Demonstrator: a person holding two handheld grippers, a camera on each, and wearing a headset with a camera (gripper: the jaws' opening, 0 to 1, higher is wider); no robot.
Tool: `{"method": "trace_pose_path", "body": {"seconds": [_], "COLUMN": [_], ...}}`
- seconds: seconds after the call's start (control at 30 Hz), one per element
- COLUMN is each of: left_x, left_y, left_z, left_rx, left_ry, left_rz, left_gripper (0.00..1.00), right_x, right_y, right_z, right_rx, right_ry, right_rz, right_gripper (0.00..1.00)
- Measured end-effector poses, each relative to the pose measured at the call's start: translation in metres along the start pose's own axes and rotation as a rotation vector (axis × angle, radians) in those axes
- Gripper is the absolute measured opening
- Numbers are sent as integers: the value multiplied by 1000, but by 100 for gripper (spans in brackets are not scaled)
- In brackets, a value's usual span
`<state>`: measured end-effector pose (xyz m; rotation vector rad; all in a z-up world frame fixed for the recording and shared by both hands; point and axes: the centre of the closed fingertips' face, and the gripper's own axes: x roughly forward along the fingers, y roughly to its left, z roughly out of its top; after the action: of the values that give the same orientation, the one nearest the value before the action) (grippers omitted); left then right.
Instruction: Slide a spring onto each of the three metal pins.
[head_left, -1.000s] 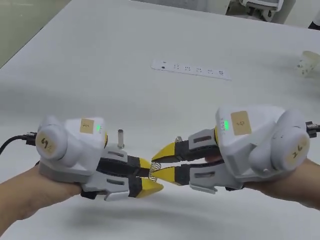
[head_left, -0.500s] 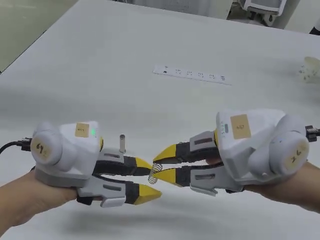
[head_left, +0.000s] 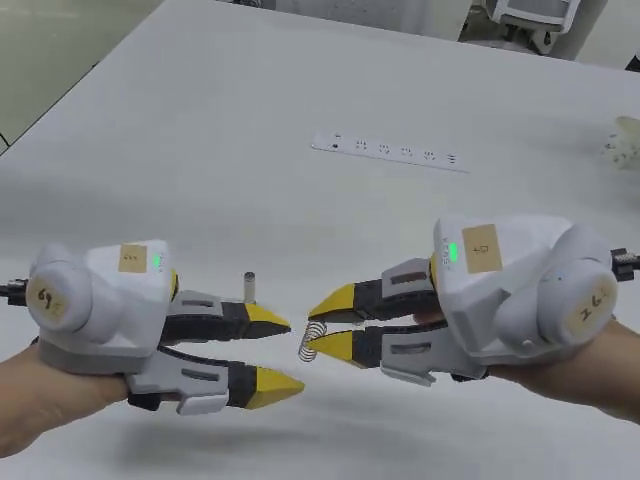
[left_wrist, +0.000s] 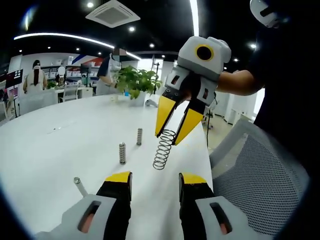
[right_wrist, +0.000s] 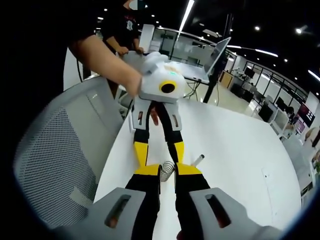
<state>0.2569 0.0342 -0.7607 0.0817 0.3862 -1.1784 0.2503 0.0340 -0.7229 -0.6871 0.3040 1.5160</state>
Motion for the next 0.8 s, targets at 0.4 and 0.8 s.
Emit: {"method": "trace_pose_path", "body": {"seconds": [0.4, 0.8], "left_x": [-32, -50], "left_y": [17, 21], "left_z": [-13, -21], "left_rx": [-31, -58], "left_ry": [-5, -40], "left_rz": [104, 154], "left_gripper": [49, 70], "right_x": [6, 11], "right_y": [-6, -13], "right_z": [-4, -6], "right_rx": [8, 10], "right_ry": [4, 13], "right_rz": [-14, -20], "right_gripper": [8, 8]}}
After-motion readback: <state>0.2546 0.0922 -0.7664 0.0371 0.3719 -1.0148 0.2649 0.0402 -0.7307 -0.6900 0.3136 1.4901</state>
